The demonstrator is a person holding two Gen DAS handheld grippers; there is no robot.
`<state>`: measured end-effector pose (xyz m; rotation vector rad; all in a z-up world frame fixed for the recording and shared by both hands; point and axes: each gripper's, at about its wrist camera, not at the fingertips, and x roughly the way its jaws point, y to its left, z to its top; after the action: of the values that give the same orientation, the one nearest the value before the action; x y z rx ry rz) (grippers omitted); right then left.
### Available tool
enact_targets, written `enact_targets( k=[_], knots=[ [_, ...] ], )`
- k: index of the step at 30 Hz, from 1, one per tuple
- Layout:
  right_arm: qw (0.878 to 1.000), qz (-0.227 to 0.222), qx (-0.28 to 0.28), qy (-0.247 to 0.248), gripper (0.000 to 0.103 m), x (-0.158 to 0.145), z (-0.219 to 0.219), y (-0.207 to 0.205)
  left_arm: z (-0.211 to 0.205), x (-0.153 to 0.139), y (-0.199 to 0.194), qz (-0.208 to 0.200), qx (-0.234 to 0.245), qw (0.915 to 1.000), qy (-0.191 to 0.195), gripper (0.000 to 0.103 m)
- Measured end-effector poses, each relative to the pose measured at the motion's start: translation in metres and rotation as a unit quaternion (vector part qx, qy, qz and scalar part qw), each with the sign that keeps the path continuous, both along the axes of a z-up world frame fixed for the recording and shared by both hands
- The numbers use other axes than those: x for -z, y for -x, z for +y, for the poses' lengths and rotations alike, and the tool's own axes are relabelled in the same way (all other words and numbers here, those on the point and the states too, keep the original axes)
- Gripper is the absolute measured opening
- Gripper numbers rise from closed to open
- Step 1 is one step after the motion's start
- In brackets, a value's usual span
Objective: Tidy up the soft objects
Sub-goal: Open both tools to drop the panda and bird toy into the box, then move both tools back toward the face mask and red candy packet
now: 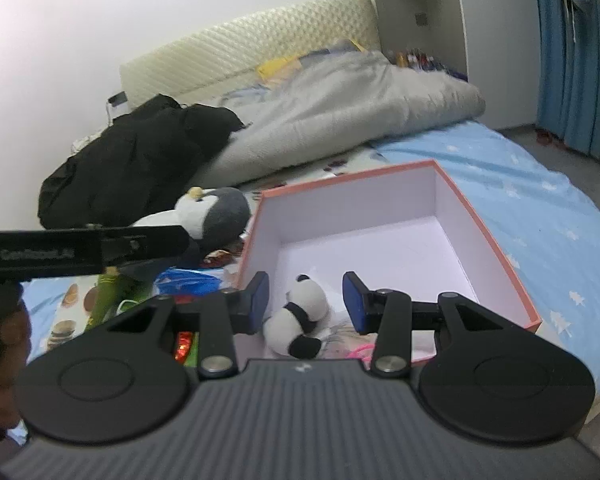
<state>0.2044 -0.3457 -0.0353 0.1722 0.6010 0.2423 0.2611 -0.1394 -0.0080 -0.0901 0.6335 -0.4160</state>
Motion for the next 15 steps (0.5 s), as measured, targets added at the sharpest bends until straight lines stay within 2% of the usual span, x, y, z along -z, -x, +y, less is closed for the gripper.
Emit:
enact_targets(
  k=[7,15],
  knots=[
    [1.0,-0.012,-0.02,-0.016,0.044,-0.002,0.023,0.029,0.03,0.001,0.043,-0.008,-0.03,0.9994,0.016,0.056],
    [0.999,-0.016,-0.044,-0.008,0.044,0.001,0.049,0.057,0.071,0.016,0.085,0.01,-0.072,0.9966,0.039,0.056]
  ],
)
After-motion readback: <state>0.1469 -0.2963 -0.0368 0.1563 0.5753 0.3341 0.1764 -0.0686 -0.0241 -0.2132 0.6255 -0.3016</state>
